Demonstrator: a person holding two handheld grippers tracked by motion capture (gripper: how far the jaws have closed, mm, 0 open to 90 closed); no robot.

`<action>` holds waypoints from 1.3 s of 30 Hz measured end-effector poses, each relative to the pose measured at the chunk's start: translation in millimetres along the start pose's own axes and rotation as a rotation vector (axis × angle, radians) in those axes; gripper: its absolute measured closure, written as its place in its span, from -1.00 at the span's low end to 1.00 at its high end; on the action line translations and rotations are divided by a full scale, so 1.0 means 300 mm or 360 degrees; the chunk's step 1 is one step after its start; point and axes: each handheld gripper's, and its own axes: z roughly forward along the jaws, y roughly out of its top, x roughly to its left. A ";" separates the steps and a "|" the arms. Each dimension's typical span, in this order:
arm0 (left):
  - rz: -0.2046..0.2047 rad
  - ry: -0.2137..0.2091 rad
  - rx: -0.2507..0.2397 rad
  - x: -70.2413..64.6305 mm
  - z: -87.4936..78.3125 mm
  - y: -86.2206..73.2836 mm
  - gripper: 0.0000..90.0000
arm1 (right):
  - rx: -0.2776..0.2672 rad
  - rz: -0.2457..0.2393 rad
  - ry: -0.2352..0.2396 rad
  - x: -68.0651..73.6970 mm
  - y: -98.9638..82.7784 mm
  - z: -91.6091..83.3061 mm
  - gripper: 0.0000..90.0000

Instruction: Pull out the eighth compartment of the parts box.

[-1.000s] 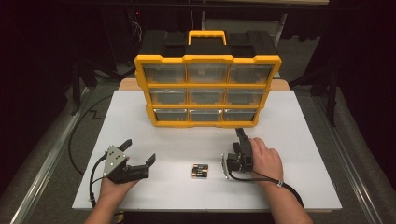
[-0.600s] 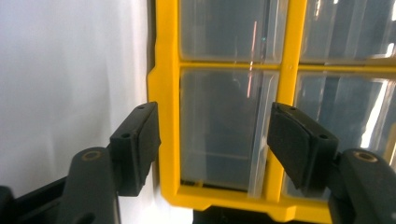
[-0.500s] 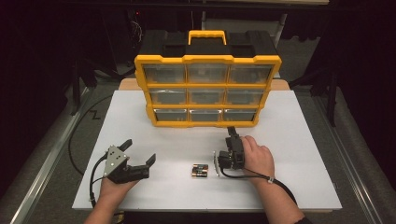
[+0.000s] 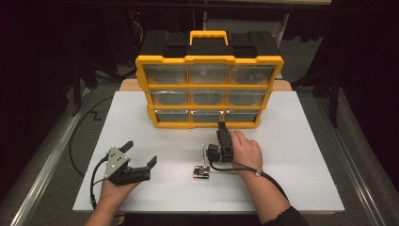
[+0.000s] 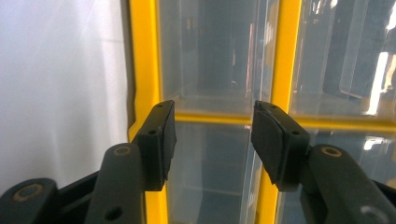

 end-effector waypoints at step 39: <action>-0.0010 -0.0007 -0.0016 0.004 -0.006 0.003 -0.95 | 0.0050 -0.0056 0.0014 -0.113 0.148 0.110 0.61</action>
